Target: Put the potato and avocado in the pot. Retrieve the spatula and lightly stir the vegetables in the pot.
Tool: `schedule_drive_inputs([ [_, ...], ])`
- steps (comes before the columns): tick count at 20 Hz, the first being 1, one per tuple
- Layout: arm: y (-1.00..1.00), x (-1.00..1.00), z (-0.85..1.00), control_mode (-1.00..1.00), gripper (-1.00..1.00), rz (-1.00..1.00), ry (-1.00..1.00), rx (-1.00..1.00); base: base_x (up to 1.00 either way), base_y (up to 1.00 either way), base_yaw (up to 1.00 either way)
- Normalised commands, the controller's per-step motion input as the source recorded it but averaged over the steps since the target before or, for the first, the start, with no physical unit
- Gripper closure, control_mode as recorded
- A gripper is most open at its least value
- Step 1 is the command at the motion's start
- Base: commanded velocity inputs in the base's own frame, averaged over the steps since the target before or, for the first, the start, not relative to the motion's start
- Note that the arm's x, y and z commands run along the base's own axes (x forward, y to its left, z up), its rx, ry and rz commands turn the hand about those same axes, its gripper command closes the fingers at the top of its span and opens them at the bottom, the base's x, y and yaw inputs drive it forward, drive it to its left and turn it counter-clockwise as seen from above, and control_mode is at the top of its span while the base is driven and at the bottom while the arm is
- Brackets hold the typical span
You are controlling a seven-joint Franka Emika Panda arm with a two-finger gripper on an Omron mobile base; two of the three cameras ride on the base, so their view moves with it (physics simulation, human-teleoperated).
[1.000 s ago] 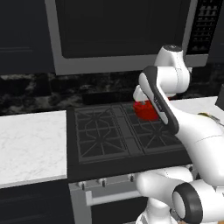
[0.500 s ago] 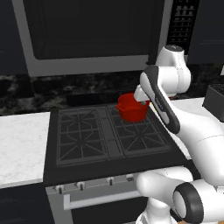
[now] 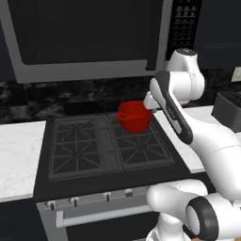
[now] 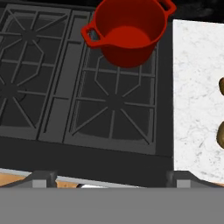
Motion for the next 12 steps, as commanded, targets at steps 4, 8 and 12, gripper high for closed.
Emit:
schedule_drive_inputs([
  [4, 0.0, 0.0, 0.0, 1.0, -1.0, 0.0, 0.0, 0.0, 0.0, -0.3, 0.0],
  [8, 0.0, 0.0, 0.0, 1.0, -1.0, 0.0, 0.0, 0.0, 0.0, -0.02, 0.0],
  [12, 0.0, 0.0, 0.0, 1.0, -1.0, 0.0, 0.0, 0.0, 0.0, 0.0, 0.0],
])
